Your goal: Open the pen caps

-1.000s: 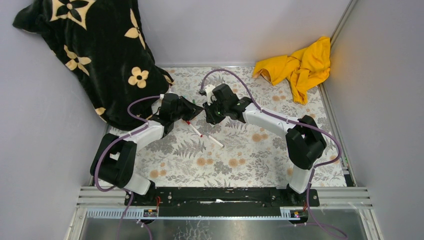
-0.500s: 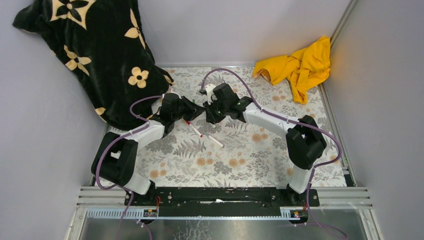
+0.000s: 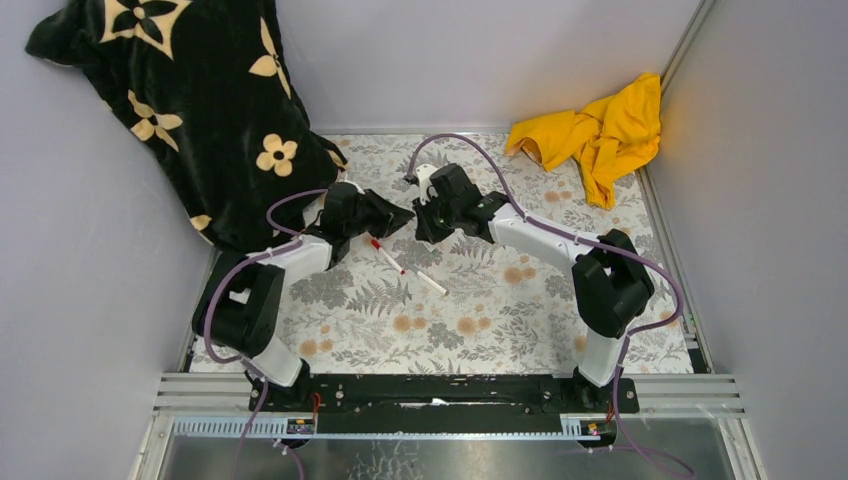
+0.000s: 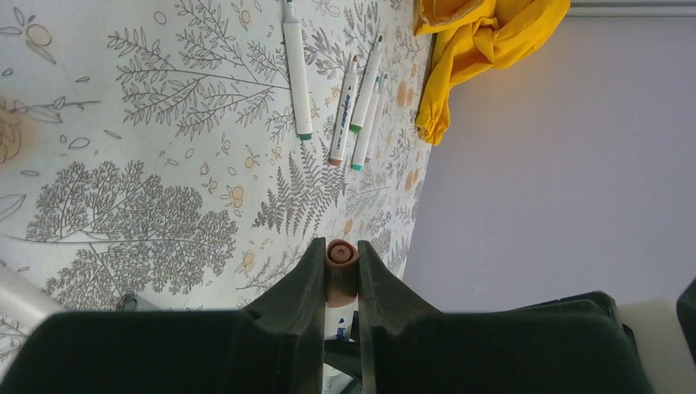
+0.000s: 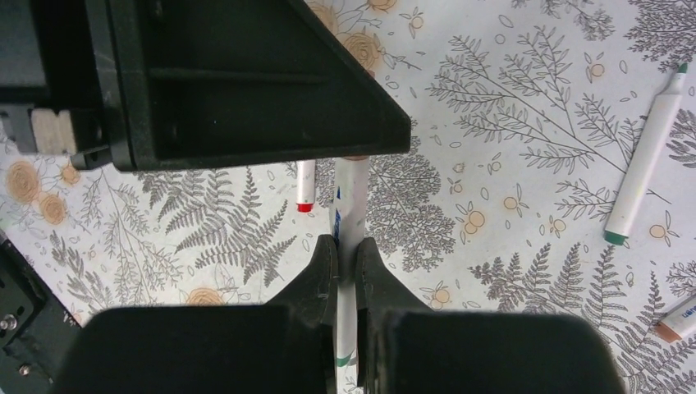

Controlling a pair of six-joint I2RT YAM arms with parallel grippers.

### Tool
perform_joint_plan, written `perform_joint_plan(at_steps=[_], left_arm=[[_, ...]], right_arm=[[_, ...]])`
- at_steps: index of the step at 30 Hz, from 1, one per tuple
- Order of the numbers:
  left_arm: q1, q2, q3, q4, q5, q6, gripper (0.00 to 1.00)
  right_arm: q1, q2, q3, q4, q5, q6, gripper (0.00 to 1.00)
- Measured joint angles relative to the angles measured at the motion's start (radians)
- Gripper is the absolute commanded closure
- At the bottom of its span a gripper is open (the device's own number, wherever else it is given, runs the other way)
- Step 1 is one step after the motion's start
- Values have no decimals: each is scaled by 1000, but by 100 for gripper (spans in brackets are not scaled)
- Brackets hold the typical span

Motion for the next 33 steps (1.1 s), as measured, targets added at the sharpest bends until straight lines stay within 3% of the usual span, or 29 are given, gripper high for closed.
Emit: perform_joint_plan(at_steps=[10, 16, 24, 33], left_arm=[[91, 242, 195, -12, 230, 66, 100], [93, 284, 261, -78, 281, 134, 100], [241, 295, 369, -117, 79, 262, 100], [223, 294, 402, -289, -66, 380, 100]], right_arm=[[-34, -2, -101, 167, 55, 25, 100], [-50, -30, -166, 231, 52, 33, 100], [-55, -135, -241, 73, 1, 41, 100], [-73, -147, -243, 41, 106, 69, 100]])
